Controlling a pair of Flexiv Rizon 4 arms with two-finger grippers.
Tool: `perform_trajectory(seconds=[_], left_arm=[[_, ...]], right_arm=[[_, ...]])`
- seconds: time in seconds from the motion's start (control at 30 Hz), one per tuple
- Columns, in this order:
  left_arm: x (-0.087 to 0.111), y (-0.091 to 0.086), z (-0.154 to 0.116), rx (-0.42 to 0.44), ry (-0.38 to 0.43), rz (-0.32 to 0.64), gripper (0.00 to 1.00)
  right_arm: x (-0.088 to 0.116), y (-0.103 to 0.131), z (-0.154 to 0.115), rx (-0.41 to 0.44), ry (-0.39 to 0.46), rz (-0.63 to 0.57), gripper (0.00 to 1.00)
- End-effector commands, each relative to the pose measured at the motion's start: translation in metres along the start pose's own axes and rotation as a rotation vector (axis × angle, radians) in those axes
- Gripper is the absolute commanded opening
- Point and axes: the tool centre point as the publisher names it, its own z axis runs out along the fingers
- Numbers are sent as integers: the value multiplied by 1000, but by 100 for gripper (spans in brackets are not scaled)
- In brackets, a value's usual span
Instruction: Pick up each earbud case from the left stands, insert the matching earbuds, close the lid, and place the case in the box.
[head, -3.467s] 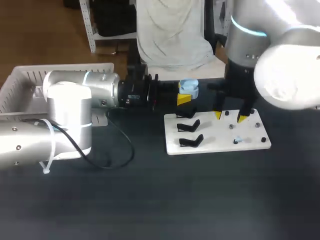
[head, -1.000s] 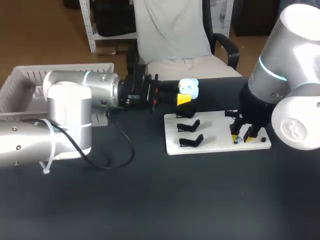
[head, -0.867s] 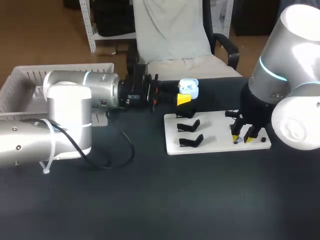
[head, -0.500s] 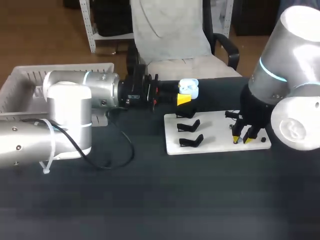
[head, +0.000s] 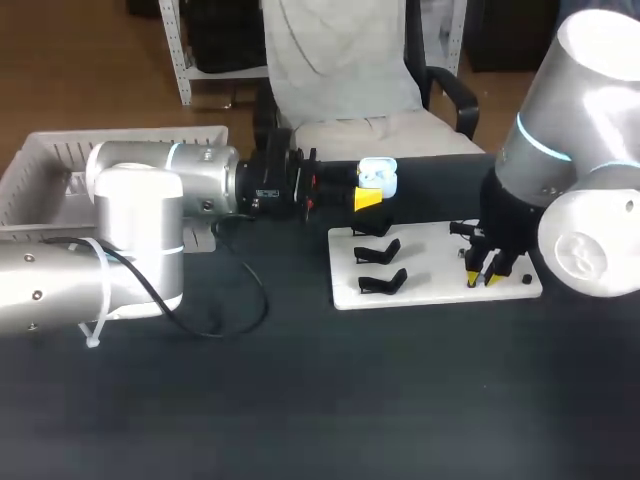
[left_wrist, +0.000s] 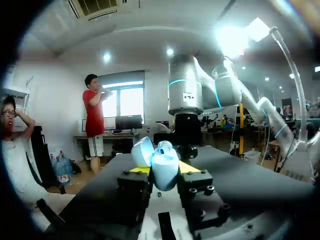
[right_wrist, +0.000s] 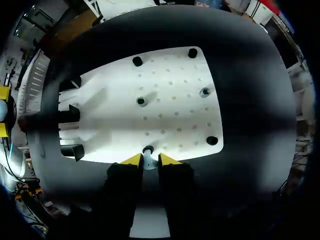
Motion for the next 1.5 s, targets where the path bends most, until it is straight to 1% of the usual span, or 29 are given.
perform_trajectory(seconds=[0.03, 0.27, 0.4, 0.53, 0.7, 0.87, 0.93, 0.97, 1.03, 1.07, 1.2, 1.27, 1.37, 1.5], left_arm=[[0, -1, 0, -4, -2, 3, 0], [0, -1, 0, -4, -2, 3, 0], [0, -1, 0, -4, -2, 3, 0], [0, -1, 0, -4, -2, 3, 0], [0, -1, 0, -4, -2, 3, 0], [0, -1, 0, -4, -2, 3, 0], [0, -1, 0, -4, -2, 3, 0], [0, -1, 0, -4, -2, 3, 0], [0, -1, 0, -4, -2, 3, 0], [0, -1, 0, -4, -2, 3, 0], [0, -1, 0, -4, -2, 3, 0], [0, -1, 0, -4, -2, 3, 0], [0, -1, 0, -4, -2, 3, 0], [0, -1, 0, -4, -2, 3, 0]], right_arm=[[-1, 2, -3, 6, 3, 3, 0], [0, 4, -12, 11, -8, 4, 0], [-1, 6, -21, 16, -22, 4, 0], [-4, 8, -40, 20, -42, 14, 0], [-8, 15, -77, 42, -77, -1, 0], [-11, 35, -116, 85, -86, -22, 0], [-12, 45, -132, 115, -69, -23, 0], [-12, 50, -140, 119, -82, -30, 0], [-12, 59, -153, 137, -71, -21, 0], [-12, 64, -160, 143, -85, -29, 0], [-12, 84, -183, 150, -74, -37, 0], [-12, 96, -193, 148, -68, -52, 0], [-10, 114, -201, 146, -31, -93, 0], [-11, 136, -196, 181, 2, -149, 0]])
